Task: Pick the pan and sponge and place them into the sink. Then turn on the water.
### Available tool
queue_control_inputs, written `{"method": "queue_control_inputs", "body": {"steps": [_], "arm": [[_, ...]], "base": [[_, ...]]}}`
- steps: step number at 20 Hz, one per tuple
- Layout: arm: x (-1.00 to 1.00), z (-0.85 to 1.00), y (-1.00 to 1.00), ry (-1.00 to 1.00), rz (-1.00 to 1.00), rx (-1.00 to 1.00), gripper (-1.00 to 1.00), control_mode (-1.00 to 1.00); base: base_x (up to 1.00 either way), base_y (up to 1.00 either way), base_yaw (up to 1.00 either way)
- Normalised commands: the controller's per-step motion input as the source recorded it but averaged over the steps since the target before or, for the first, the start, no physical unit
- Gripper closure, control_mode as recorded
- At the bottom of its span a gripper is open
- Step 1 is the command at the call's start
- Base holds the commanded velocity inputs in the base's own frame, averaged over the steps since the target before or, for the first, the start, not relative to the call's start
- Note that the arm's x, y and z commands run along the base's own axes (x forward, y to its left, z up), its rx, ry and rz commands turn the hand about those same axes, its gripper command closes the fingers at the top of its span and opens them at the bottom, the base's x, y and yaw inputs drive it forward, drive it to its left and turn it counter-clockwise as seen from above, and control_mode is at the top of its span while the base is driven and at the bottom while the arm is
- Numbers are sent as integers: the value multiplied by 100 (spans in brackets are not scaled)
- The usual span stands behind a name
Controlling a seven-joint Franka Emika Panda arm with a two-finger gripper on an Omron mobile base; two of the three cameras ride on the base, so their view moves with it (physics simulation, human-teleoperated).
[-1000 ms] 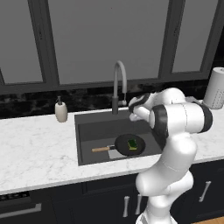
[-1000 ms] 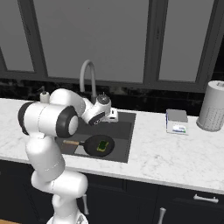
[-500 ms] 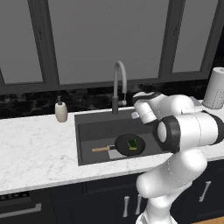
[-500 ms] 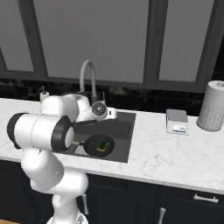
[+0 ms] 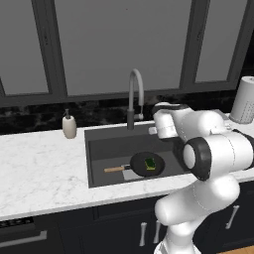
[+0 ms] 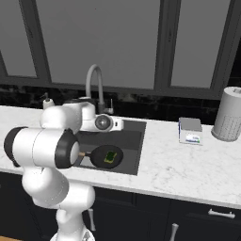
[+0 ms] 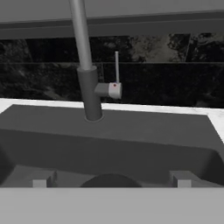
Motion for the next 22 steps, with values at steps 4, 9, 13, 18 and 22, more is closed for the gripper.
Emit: {"method": "queue_control_inputs", "body": {"steps": [4, 9, 13, 18, 22], "arm": [[0, 36, 0, 0, -4, 2, -100, -100], [0, 29, 2, 0, -6, 0, -100, -100], [14, 31, 6, 0, -9, 0, -100, -100], [20, 23, 0, -3, -10, 2, -100, -100], [21, 3, -2, -6, -10, 6, -100, -100]], "base": [[0, 0, 0], [0, 0, 0], [0, 0, 0], [0, 0, 0], [0, 0, 0]]}}
